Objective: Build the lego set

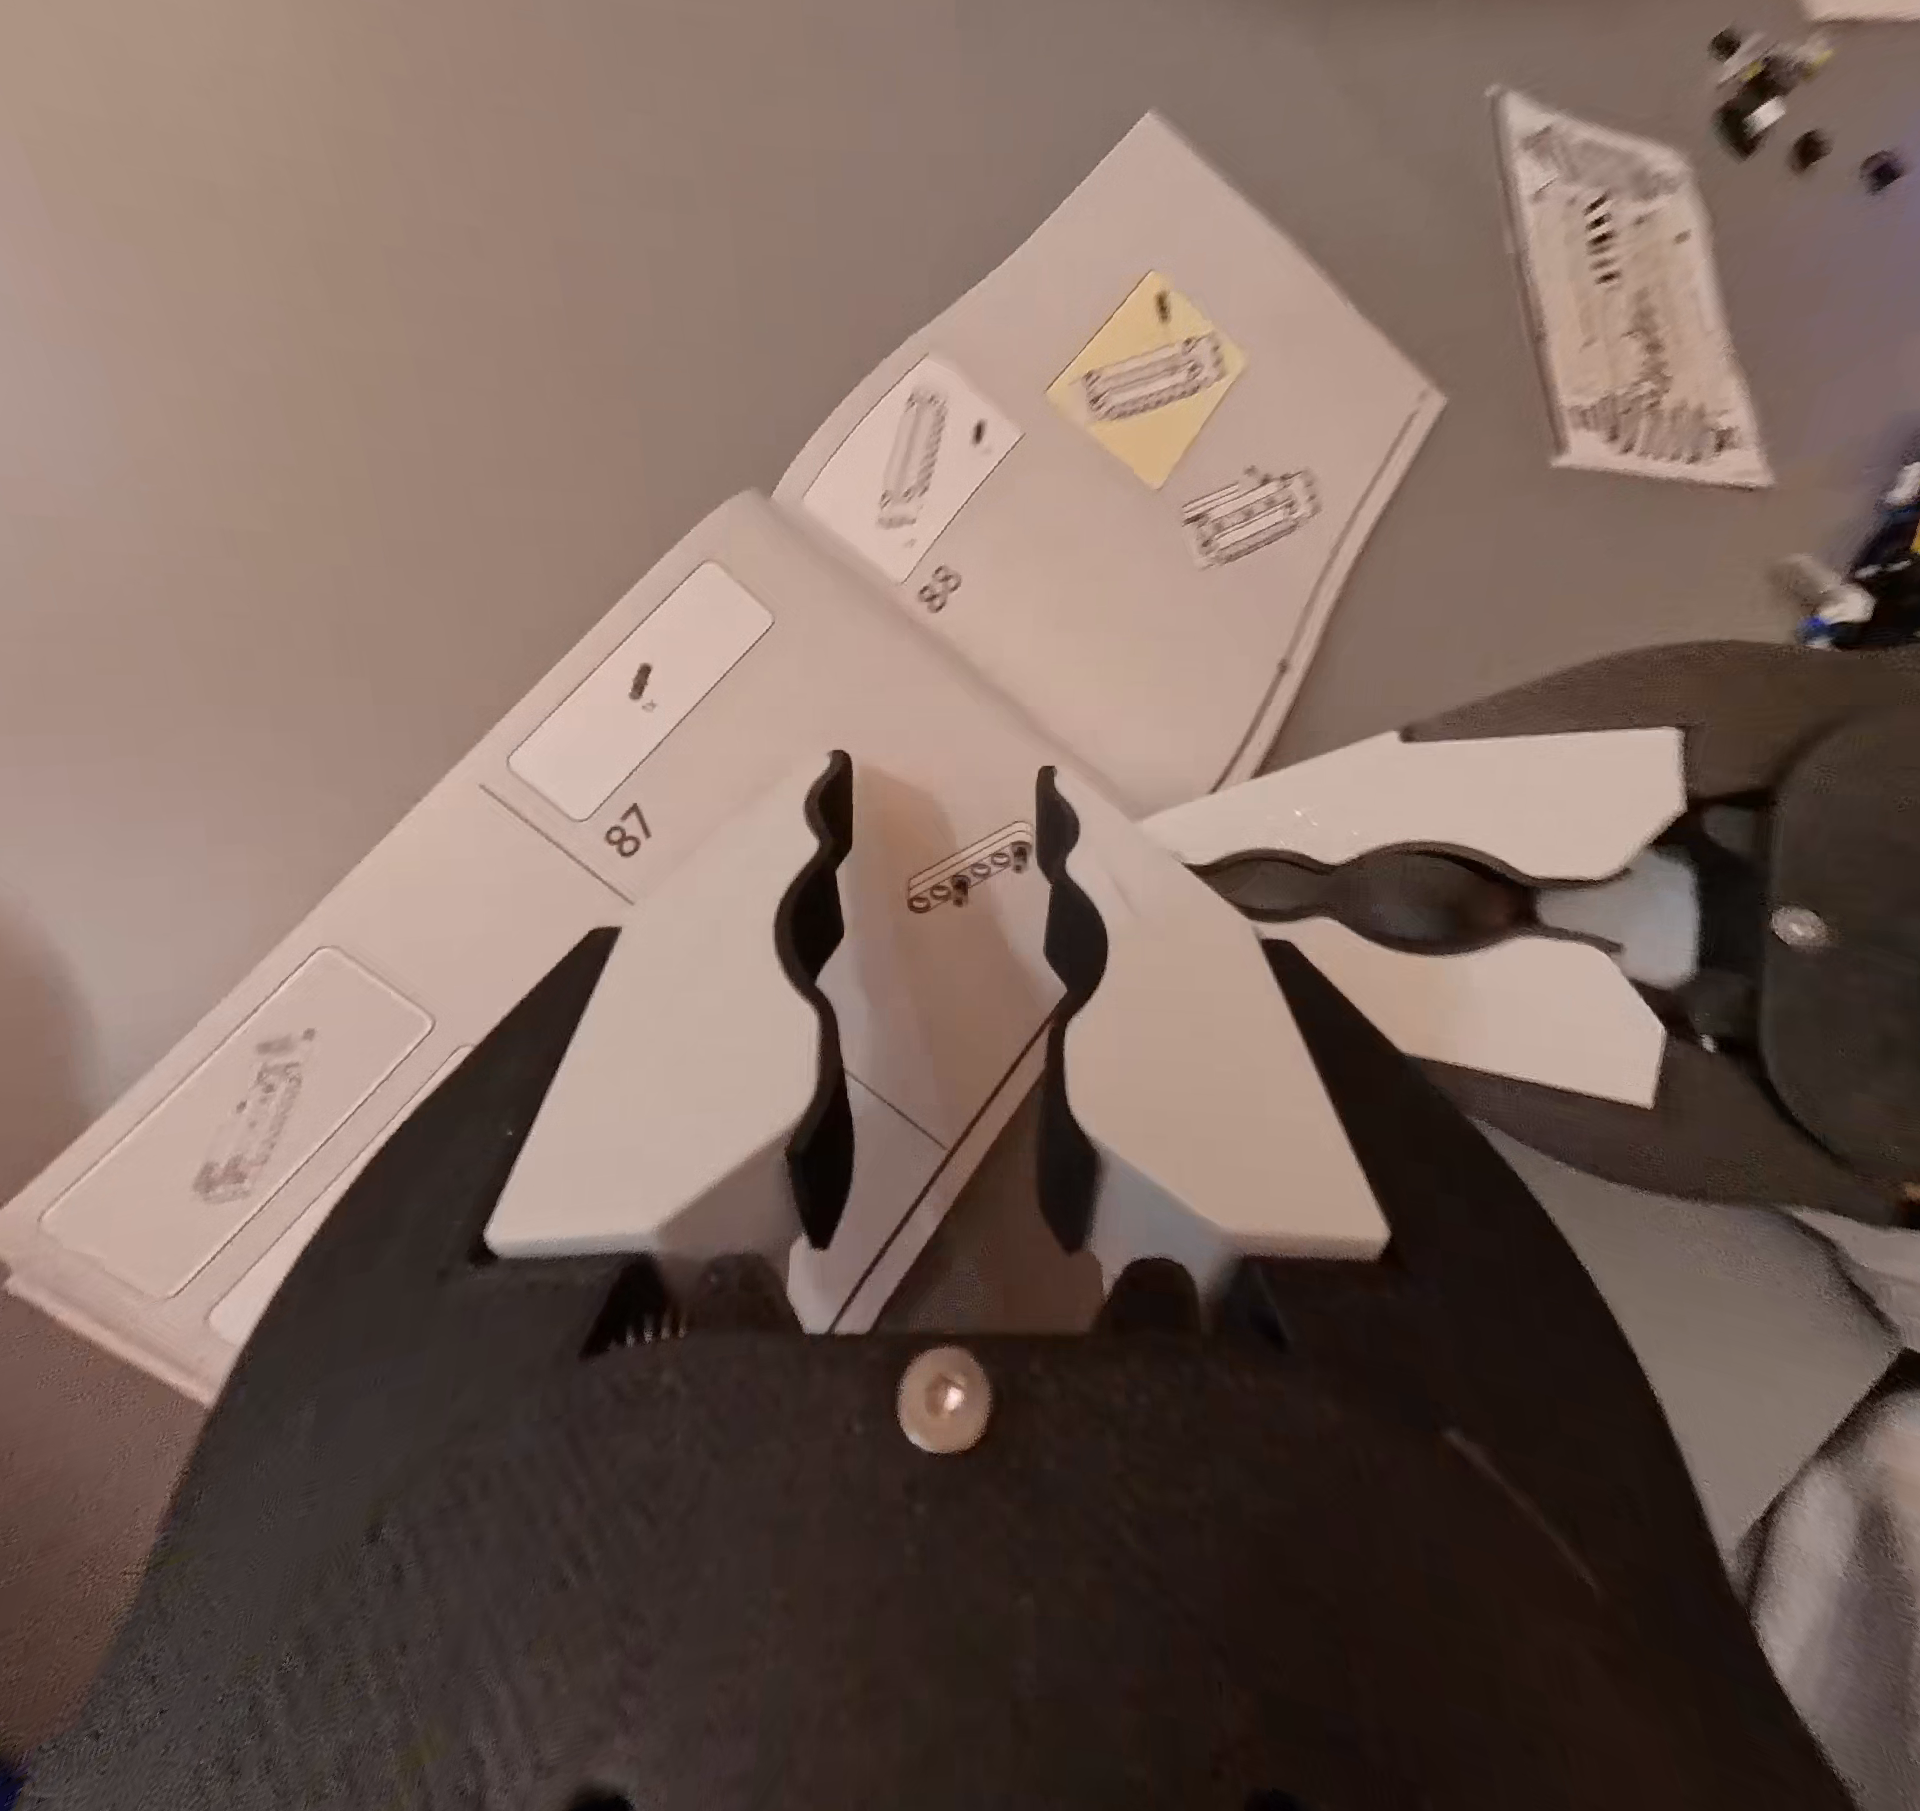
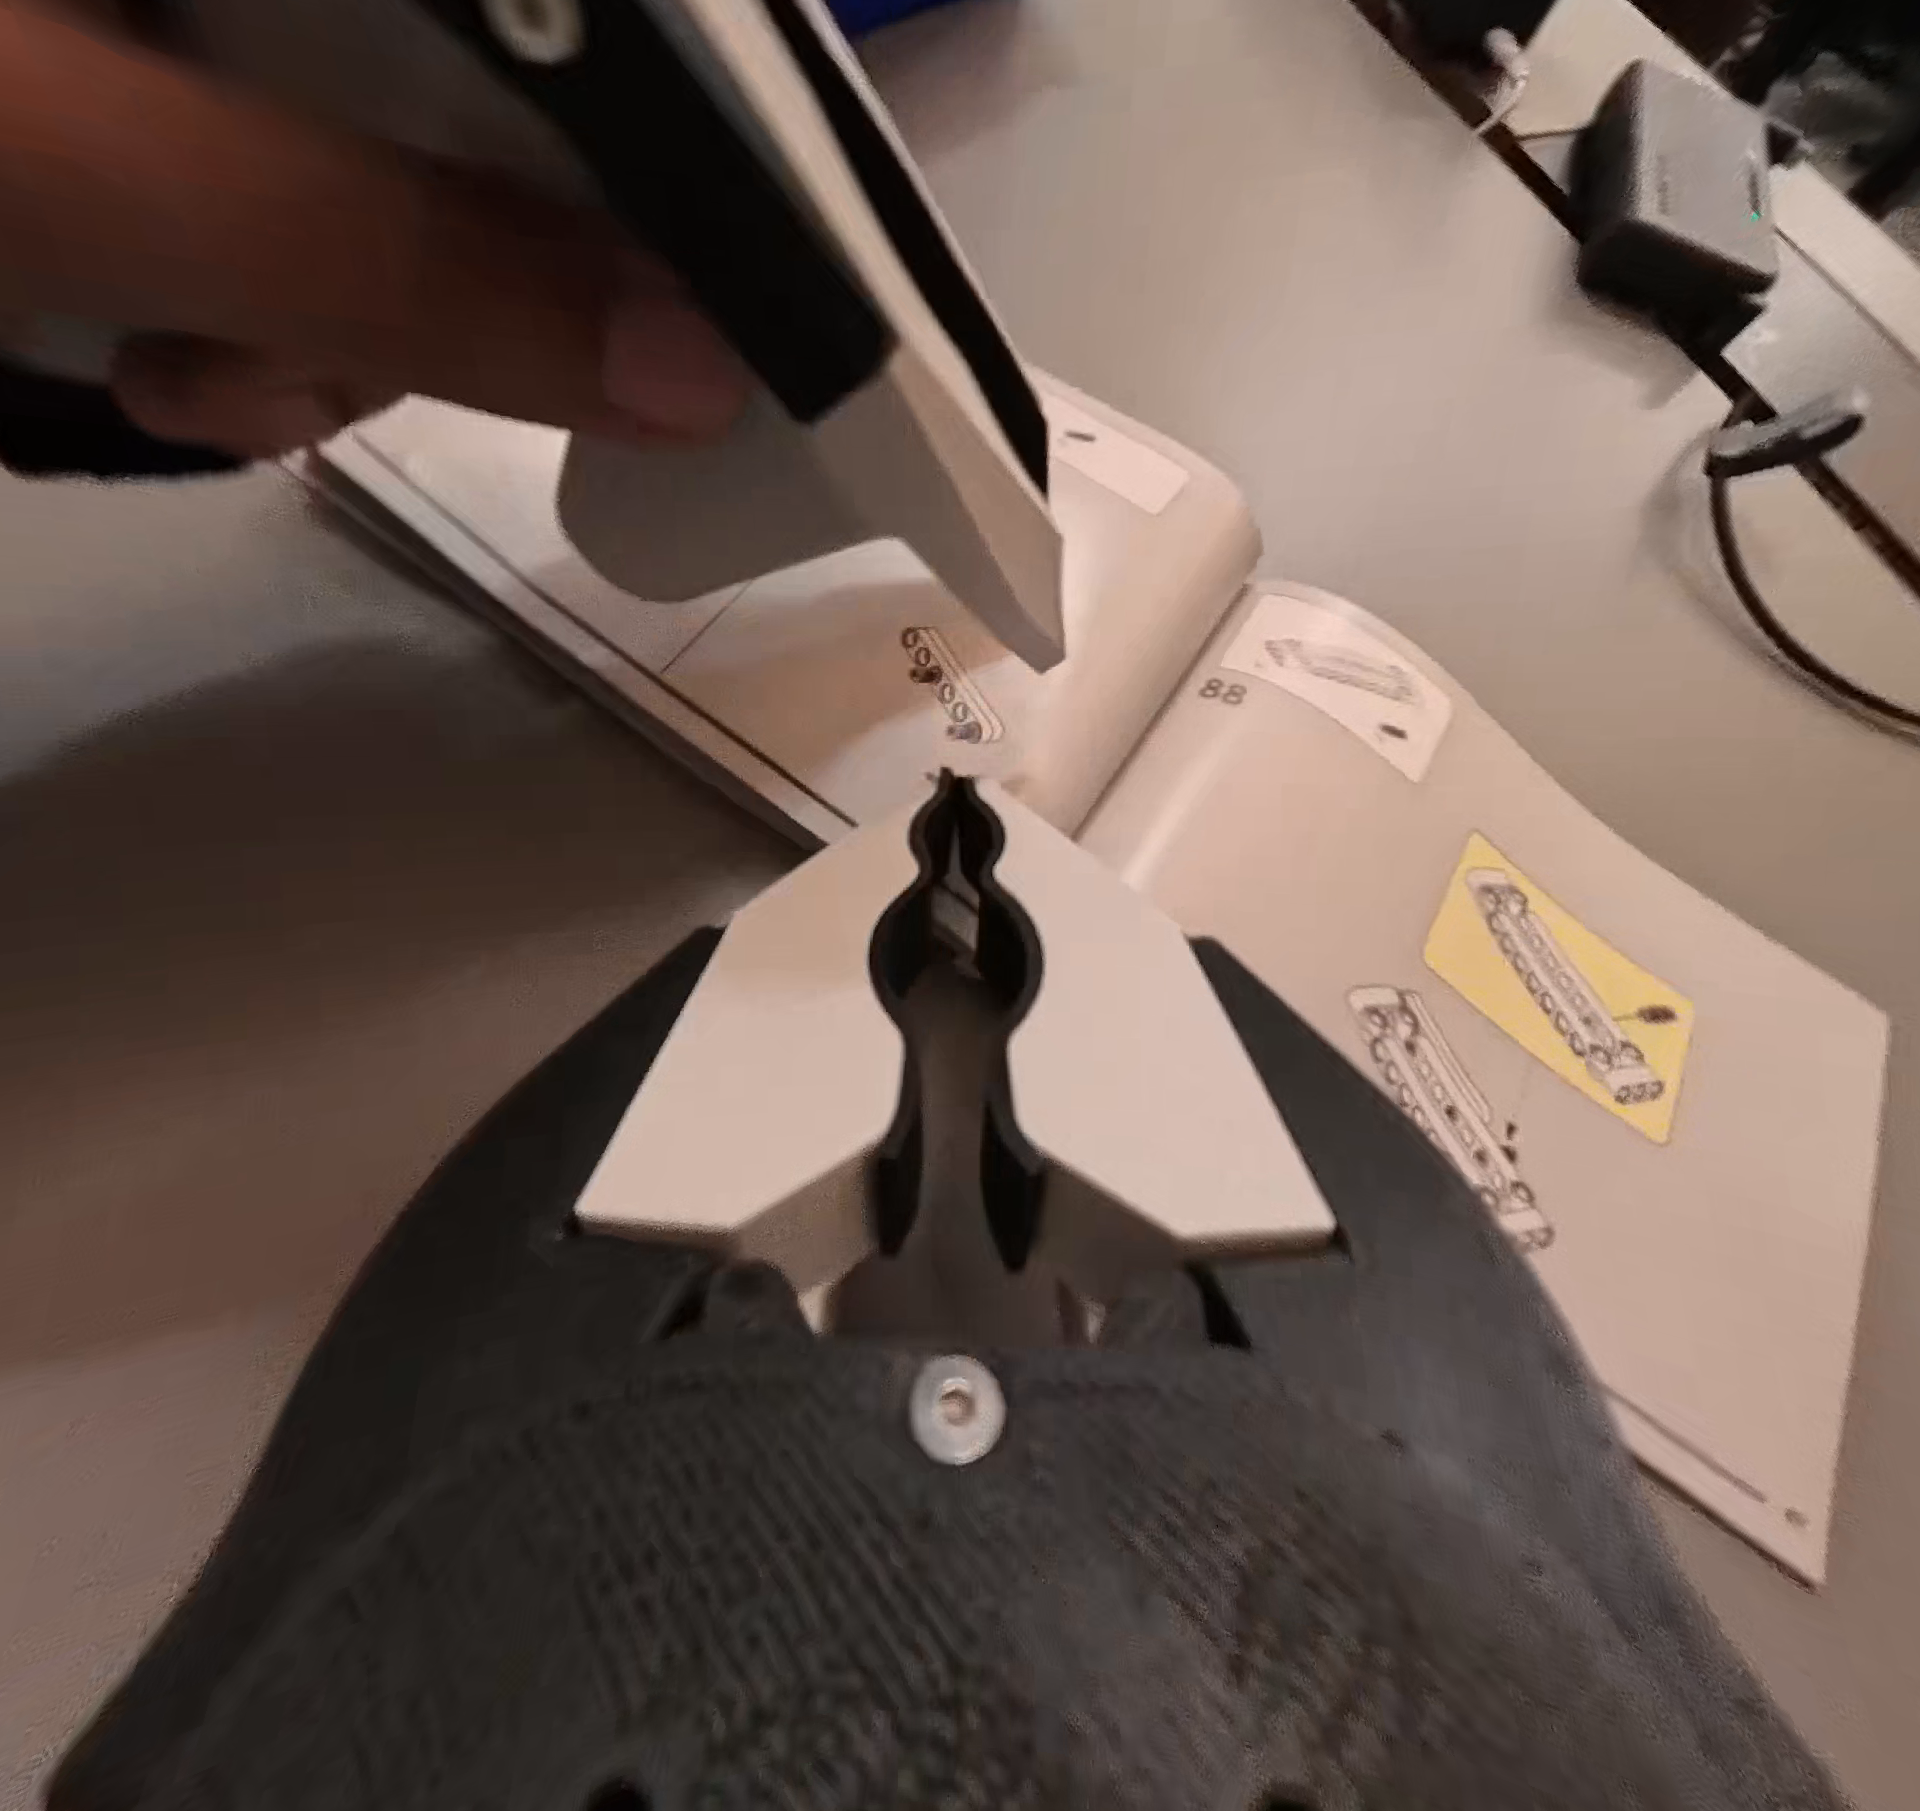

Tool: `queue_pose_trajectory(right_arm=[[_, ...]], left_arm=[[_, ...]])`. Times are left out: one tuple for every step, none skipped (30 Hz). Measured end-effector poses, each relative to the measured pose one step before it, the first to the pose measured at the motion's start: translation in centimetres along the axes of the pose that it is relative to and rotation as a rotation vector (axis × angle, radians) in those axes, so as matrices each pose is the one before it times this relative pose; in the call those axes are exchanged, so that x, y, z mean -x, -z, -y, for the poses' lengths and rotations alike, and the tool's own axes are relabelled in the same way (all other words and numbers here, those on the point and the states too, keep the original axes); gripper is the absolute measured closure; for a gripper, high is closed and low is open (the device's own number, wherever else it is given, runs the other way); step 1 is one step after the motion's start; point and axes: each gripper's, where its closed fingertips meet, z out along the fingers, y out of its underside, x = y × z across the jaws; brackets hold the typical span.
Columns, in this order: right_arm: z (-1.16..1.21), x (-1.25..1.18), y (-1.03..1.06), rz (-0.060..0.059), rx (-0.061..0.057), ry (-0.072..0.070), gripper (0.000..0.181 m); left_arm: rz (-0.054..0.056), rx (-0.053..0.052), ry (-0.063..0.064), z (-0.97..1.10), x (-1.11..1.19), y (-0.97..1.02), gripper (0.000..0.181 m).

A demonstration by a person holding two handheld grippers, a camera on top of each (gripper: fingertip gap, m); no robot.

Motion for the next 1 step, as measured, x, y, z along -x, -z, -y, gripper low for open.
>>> queue_pose_trajectory(right_arm=[[-0.107, 0.403, -0.221, 0.0025, 0.0132, 0.0356, 0.181]], left_arm=[[0.0184, 0.0225, 0.0015, -0.443, 0.435, -0.148, 0.148]])
